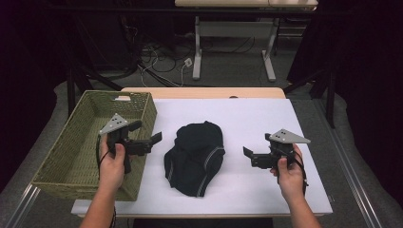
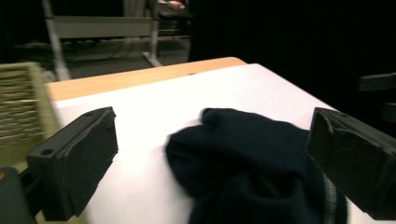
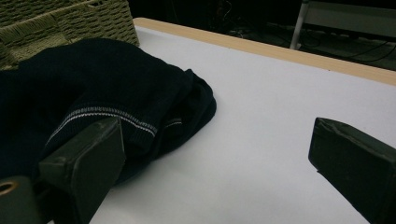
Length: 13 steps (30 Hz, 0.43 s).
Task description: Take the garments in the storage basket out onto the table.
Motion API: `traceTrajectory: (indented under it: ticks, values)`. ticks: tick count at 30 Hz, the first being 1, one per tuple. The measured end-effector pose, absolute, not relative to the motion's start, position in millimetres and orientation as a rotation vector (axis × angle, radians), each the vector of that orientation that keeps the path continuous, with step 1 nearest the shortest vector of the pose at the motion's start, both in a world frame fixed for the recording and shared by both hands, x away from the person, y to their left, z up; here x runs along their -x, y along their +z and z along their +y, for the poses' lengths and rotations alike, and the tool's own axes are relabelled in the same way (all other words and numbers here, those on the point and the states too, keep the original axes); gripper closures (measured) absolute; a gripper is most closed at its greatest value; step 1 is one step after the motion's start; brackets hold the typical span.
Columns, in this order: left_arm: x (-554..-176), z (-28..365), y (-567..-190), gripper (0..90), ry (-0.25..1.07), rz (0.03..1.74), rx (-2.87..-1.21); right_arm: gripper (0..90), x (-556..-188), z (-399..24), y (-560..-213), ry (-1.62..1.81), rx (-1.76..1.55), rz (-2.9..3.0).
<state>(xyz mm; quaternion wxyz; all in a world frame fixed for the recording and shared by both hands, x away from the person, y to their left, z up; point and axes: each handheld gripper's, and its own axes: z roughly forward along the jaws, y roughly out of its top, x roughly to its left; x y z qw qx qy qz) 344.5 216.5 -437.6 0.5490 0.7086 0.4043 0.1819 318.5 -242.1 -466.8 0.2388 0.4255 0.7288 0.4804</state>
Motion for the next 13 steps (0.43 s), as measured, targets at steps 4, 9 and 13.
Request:
traceTrajectory:
  ticks: [4, 9, 13]
  values:
    - [-346.7, 228.8, -439.6, 4.3, 0.455, 0.999, -1.650, 3.2, -318.6, -241.5, -467.3, 1.314, -1.169, 2.002]
    - [-349.1, 238.4, -443.8, 4.3, 0.509, 1.051, -1.651, 3.2, -320.9, -242.5, -470.1, 1.316, -1.171, 1.995]
    - [-349.5, 240.4, -444.1, 4.0, 0.508, 1.057, -1.655, 3.2, -320.9, -242.7, -471.1, 1.311, -1.187, 1.998]
